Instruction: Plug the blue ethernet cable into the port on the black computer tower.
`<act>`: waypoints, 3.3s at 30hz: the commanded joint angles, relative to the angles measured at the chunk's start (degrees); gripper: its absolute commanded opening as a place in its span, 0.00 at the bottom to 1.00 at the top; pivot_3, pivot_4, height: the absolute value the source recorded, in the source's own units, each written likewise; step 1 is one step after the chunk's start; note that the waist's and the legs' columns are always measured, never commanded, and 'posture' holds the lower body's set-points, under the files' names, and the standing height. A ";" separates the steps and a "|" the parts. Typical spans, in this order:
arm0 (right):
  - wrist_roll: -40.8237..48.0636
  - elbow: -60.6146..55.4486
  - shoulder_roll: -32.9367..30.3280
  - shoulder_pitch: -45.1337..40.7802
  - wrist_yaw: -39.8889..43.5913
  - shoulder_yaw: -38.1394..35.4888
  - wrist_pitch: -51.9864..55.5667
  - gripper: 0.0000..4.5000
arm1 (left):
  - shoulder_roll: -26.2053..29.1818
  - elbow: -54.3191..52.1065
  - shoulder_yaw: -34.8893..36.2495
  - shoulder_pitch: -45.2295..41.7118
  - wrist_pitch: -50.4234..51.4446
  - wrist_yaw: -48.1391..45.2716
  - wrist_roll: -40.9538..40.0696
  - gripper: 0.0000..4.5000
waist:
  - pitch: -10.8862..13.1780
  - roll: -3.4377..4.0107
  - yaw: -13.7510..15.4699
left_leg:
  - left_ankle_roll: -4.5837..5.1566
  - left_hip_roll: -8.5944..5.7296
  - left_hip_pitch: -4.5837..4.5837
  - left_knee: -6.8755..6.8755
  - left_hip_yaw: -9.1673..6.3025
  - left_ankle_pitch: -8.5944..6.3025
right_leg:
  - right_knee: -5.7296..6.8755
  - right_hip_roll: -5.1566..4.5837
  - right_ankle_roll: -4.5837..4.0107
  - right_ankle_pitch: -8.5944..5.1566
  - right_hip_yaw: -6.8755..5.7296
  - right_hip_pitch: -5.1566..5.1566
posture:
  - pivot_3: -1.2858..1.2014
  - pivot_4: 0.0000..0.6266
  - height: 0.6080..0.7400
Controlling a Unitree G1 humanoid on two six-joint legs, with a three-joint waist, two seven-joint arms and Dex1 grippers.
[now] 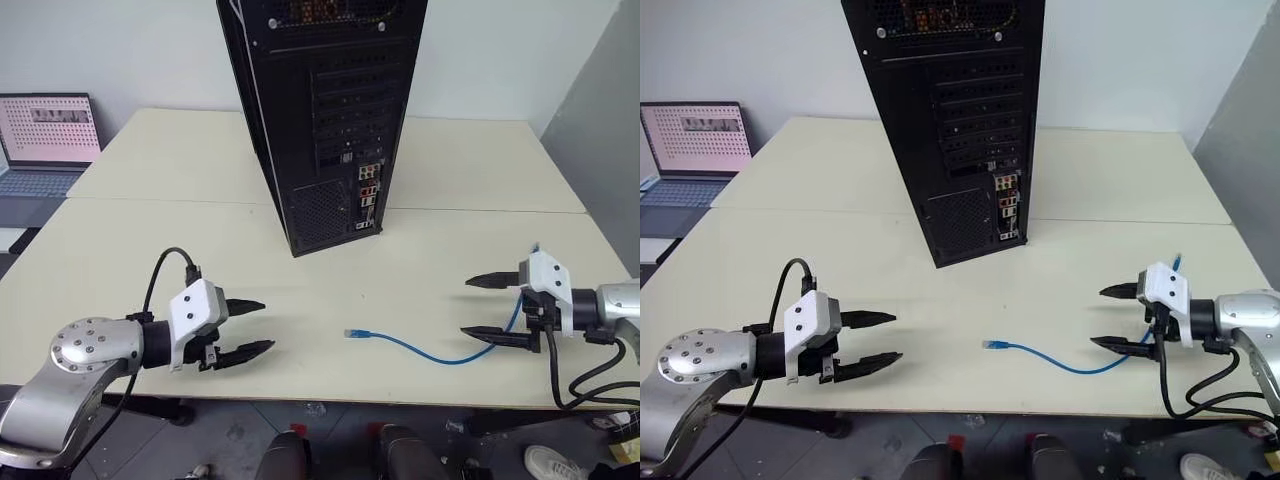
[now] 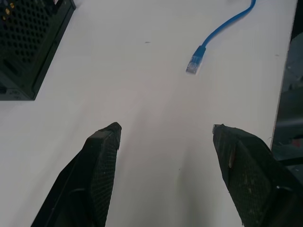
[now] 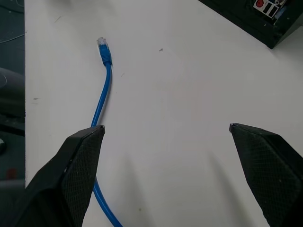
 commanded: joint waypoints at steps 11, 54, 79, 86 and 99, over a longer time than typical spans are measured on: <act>0.15 -5.80 -0.72 0.91 -1.71 -0.94 1.92 1.00 | 0.70 -3.19 -1.64 -0.38 0.11 -0.70 -0.62 0.73 | 0.00 0.00 0.00 | 0.00 0.01 0.00 0.00 0.00 0.00 | 0.00 0.01 0.18 -0.10 0.03 0.00 | 0.52 0.24 1.00; -17.70 0.72 15.21 -5.87 -9.76 20.88 -5.73 0.01 | -1.75 -6.84 -10.38 -4.30 7.53 6.48 -0.51 0.73 | 0.08 0.04 -0.05 | -0.04 0.06 0.04 0.02 -0.03 0.02 | 0.04 0.32 0.16 -0.09 0.09 -0.01 | 0.52 0.24 1.00; -12.65 -7.58 18.78 -16.70 -9.99 21.16 9.52 0.01 | -12.70 9.15 -17.10 -16.02 2.29 4.96 1.78 0.73 | 0.09 0.07 -0.06 | -0.04 0.02 -0.03 0.00 -0.08 0.02 | 0.04 0.33 -0.07 0.04 0.02 -0.04 | 0.52 0.24 1.00; -13.08 -7.20 18.56 -16.89 -9.71 21.32 8.64 0.00 | -13.82 11.05 -16.55 -17.17 1.74 3.70 0.76 0.52 | 0.09 0.07 -0.06 | -0.04 0.03 -0.04 0.00 -0.10 0.02 | 0.04 0.32 -0.07 0.04 0.01 -0.04 | 0.52 0.24 1.00; -13.47 -6.33 18.21 -17.58 -8.96 21.75 7.78 0.00 | -14.09 12.48 -17.36 -18.08 -0.71 2.28 2.20 0.06 | 0.09 0.07 -0.06 | -0.04 0.03 -0.03 0.00 -0.10 0.02 | 0.04 0.32 -0.07 0.04 0.01 -0.04 | 0.52 0.24 1.00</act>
